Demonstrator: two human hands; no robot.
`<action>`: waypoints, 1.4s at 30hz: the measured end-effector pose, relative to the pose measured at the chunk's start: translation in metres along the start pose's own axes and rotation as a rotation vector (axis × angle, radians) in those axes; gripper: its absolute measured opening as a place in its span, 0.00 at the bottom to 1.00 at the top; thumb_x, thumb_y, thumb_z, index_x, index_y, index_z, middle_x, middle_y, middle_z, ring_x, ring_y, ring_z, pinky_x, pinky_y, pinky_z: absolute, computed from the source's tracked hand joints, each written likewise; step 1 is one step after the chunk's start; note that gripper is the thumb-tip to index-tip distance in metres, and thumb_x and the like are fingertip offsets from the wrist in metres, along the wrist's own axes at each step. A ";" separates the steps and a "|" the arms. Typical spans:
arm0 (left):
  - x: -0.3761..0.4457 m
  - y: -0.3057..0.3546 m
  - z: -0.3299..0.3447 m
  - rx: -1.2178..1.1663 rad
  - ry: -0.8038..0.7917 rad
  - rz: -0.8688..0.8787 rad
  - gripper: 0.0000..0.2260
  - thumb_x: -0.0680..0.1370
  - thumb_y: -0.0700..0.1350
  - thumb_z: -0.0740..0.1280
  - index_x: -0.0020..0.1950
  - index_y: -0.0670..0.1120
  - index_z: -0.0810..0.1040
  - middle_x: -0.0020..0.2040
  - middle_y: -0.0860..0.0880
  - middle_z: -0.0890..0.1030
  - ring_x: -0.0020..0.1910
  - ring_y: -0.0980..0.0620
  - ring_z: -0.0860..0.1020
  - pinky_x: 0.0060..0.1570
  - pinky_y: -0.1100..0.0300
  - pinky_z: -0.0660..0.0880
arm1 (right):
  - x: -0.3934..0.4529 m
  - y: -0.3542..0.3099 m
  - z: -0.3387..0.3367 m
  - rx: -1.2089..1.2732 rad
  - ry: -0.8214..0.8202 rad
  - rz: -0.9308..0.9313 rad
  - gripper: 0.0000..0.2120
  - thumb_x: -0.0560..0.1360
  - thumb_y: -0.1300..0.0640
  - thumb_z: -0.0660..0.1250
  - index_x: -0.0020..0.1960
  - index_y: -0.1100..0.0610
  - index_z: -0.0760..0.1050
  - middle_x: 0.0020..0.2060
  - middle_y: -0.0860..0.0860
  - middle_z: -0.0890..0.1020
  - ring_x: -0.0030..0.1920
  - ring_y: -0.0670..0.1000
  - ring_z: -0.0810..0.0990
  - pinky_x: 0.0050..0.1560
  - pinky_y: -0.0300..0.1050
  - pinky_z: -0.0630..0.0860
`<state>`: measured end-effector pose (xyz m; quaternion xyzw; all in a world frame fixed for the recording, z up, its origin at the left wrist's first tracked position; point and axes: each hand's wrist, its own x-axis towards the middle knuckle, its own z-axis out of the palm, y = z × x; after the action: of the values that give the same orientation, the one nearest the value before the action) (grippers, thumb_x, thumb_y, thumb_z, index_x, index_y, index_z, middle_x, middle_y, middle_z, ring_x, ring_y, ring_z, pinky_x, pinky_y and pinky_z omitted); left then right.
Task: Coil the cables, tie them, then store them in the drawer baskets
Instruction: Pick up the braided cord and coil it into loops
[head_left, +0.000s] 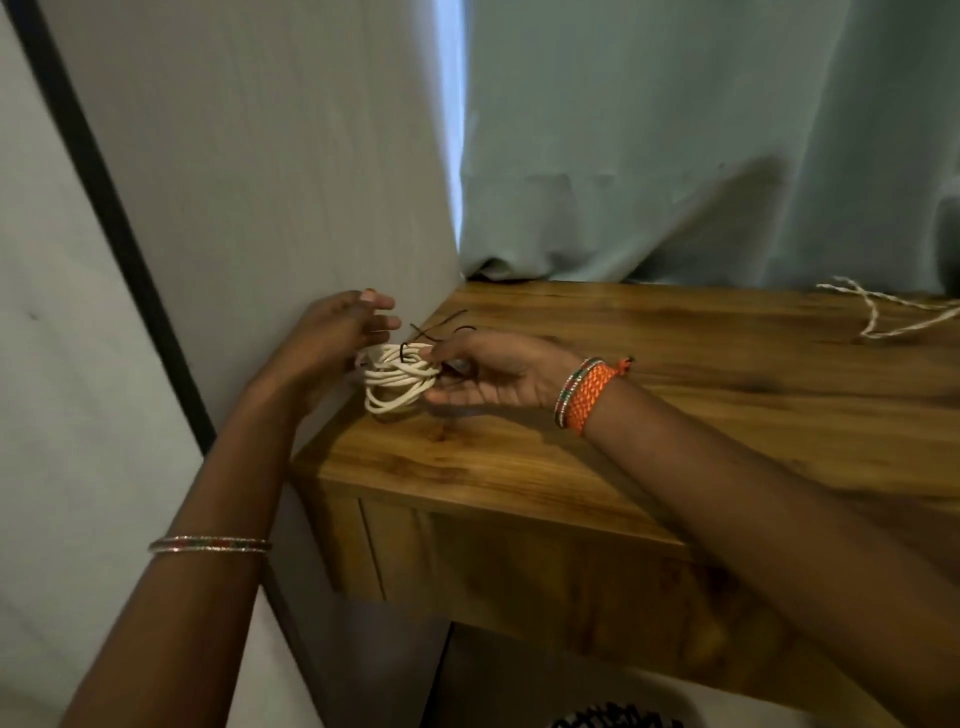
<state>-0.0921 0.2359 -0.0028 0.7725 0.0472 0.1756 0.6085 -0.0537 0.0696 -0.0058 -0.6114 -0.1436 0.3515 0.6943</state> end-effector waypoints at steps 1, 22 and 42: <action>-0.003 -0.002 -0.001 0.041 0.005 0.052 0.13 0.83 0.45 0.53 0.60 0.44 0.74 0.54 0.45 0.78 0.54 0.50 0.75 0.48 0.62 0.71 | 0.003 0.002 0.004 -0.016 -0.001 0.013 0.08 0.77 0.65 0.64 0.55 0.65 0.73 0.48 0.59 0.79 0.42 0.52 0.81 0.39 0.44 0.81; -0.017 0.030 0.059 -0.006 0.102 0.386 0.14 0.78 0.32 0.55 0.50 0.43 0.78 0.46 0.47 0.81 0.43 0.55 0.78 0.45 0.64 0.75 | -0.034 0.000 -0.060 -1.124 0.426 -0.353 0.20 0.77 0.43 0.62 0.46 0.59 0.81 0.38 0.55 0.83 0.28 0.47 0.74 0.24 0.35 0.67; 0.015 0.039 0.483 0.402 -0.605 0.560 0.32 0.70 0.50 0.61 0.72 0.40 0.61 0.69 0.38 0.69 0.68 0.40 0.67 0.69 0.46 0.63 | -0.209 0.016 -0.361 -1.635 1.251 -0.150 0.29 0.77 0.52 0.59 0.76 0.54 0.55 0.76 0.58 0.55 0.76 0.58 0.52 0.74 0.53 0.51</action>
<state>0.0751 -0.2155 -0.0576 0.8748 -0.3101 0.0875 0.3620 0.0200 -0.3389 -0.0490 -0.9596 0.0105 -0.2789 0.0370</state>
